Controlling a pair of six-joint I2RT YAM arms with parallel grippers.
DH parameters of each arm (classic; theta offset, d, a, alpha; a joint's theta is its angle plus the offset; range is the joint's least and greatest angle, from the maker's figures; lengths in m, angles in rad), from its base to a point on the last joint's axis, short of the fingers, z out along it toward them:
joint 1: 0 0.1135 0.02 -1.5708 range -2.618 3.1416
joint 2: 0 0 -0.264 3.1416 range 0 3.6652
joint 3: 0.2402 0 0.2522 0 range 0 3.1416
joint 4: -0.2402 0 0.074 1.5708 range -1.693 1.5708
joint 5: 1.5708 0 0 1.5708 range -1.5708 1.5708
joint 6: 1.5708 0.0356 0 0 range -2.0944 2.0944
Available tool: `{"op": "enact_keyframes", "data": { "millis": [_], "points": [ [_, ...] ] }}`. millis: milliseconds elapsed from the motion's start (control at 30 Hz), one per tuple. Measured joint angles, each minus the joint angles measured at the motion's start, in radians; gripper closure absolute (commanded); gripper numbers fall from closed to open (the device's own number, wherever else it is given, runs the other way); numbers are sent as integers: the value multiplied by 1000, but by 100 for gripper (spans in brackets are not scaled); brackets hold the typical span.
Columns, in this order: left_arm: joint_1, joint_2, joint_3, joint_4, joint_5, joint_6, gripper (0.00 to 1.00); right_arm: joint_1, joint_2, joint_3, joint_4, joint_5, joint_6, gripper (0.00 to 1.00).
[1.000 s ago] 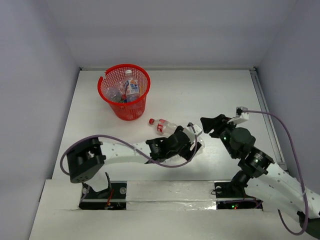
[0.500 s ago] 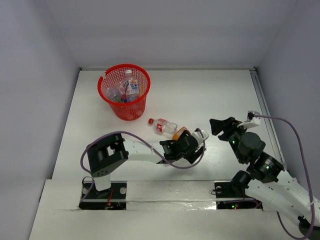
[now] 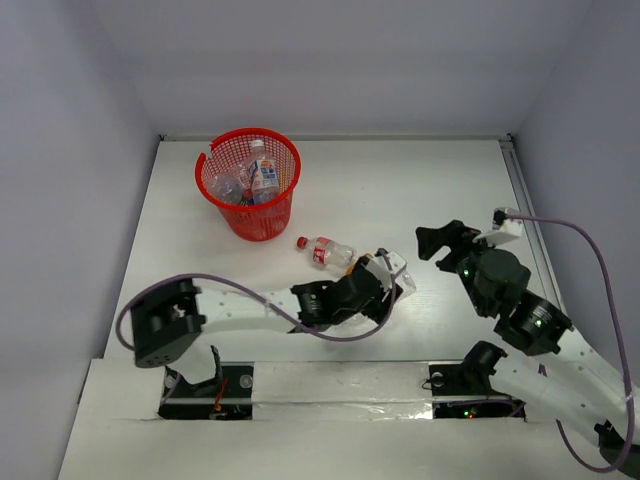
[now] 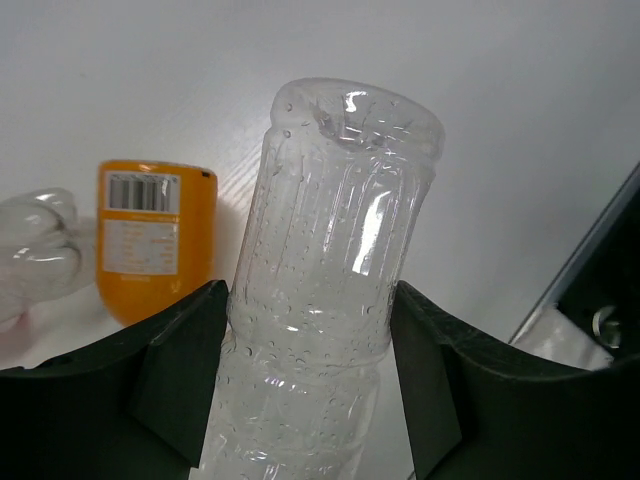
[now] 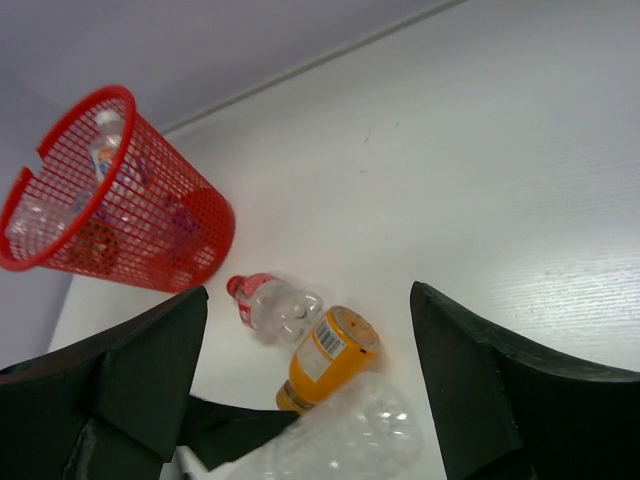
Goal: Put the plastic bottles in the bin
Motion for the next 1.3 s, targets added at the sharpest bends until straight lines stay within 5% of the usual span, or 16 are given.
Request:
{"op": "enact_keyframes", "data": {
  "millis": [433,633,867,1300],
  "points": [
    [7,-658,-128,-134,-248,-198,62,0,176,6,-16,-44,40,0],
    [78,-874,-198,-237,-378,-286,62,0,388,-18,88,-145,111,0],
    [106,-912,-204,-245,-394,-292,62,0,622,-77,204,-242,192,0],
    [181,-865,-213,-227,-343,-271,61,-40,784,-169,421,-314,297,0]
  ]
}}
